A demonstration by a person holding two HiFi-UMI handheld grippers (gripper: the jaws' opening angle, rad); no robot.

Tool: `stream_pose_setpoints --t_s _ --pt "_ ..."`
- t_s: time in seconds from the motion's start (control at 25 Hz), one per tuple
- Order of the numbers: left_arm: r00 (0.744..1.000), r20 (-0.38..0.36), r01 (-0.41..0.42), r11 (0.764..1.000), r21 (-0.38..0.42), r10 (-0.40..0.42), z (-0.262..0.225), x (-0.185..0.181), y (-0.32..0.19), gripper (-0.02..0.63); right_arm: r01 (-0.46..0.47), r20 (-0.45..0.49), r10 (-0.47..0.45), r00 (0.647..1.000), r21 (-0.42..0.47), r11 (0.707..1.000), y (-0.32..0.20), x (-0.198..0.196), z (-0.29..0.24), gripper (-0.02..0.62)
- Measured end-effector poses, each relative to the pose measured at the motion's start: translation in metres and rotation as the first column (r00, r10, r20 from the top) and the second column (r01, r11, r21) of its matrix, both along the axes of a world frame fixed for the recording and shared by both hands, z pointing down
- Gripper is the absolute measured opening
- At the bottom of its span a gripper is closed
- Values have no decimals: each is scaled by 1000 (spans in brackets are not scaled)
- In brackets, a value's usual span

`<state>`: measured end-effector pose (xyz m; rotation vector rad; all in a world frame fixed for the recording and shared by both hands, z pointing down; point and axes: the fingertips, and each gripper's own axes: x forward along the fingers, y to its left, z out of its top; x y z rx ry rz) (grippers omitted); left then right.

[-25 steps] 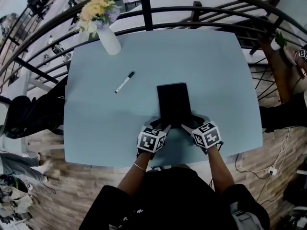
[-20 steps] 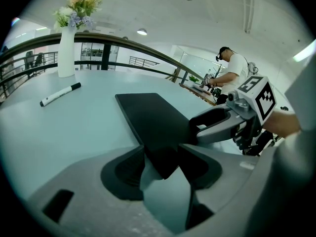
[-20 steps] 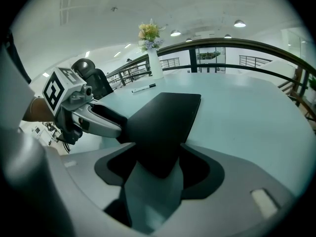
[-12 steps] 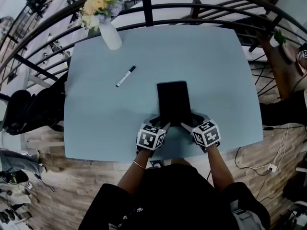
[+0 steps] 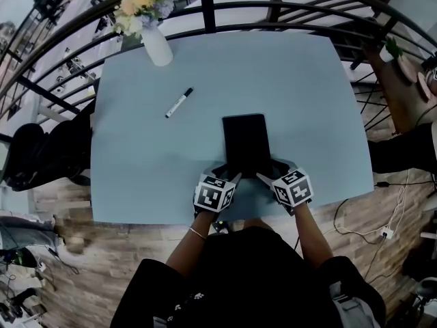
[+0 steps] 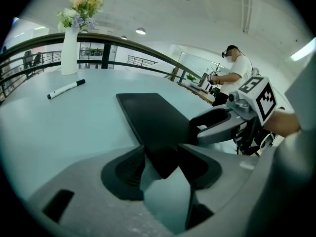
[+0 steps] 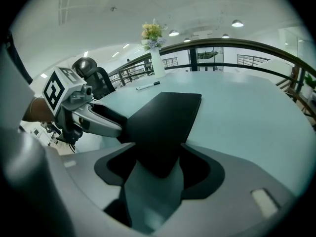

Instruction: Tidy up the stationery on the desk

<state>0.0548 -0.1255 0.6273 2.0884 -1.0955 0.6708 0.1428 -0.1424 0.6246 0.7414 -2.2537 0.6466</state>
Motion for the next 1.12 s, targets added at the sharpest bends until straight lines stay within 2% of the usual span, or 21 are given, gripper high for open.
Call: stream_pose_setpoints --t_s 1.12 --pt "1000 -8 -5 1000 0 5 0 -2 28 192 4 -34 -5 999 -14 1000 29 -2 1 285"
